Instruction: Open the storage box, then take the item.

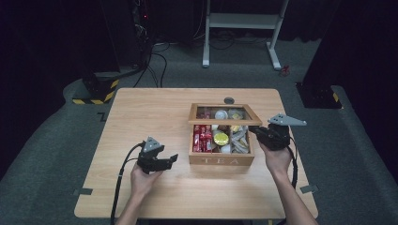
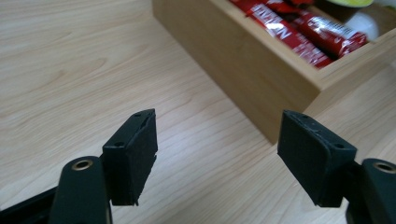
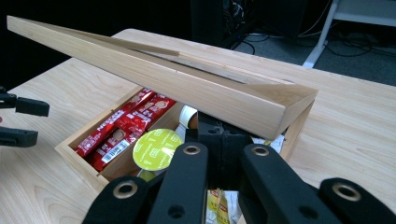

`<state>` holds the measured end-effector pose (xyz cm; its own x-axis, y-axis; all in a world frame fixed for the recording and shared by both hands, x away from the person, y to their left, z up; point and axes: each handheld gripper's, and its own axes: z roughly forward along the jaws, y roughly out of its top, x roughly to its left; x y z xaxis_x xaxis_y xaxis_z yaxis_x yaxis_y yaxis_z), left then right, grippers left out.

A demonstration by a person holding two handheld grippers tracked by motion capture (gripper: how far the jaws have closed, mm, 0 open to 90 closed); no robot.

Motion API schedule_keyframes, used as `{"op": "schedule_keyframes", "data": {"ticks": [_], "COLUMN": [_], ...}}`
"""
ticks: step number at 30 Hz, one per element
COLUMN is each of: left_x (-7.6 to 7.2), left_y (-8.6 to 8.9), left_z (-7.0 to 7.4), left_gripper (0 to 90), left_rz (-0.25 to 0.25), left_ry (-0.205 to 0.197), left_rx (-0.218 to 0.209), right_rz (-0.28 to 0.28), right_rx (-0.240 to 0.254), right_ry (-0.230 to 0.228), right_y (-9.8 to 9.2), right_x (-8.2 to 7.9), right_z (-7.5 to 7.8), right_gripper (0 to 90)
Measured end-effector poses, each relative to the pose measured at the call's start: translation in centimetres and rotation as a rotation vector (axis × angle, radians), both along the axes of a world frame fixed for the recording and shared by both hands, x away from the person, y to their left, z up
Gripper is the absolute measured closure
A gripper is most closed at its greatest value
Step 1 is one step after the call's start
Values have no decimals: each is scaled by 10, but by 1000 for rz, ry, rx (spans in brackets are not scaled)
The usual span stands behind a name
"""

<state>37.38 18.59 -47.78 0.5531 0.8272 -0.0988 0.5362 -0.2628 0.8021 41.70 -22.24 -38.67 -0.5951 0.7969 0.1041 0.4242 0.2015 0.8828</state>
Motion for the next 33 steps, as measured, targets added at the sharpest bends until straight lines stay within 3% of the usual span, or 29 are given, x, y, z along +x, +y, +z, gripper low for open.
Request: {"op": "schedule_keyframes", "data": {"ticks": [8,21,25,33], "left_x": [6,16,21,28], "left_y": [-21,-51,-66,-89], "left_z": [9,30,35,42], "left_gripper": [274,259,253,252], "left_rz": [-53,-108,-143,-190], "left_ry": [-8,-61,-74,-76], "left_rx": [-12,-31,32,45], "right_rz": [3,3,4,3], "right_rx": [1,4,2,9], "right_ry": [9,11,12,10], "right_y": [0,0,0,0], "right_x": [3,9,10,12], "right_z": [5,13,13,16], "right_gripper": [900,900,900,899]}}
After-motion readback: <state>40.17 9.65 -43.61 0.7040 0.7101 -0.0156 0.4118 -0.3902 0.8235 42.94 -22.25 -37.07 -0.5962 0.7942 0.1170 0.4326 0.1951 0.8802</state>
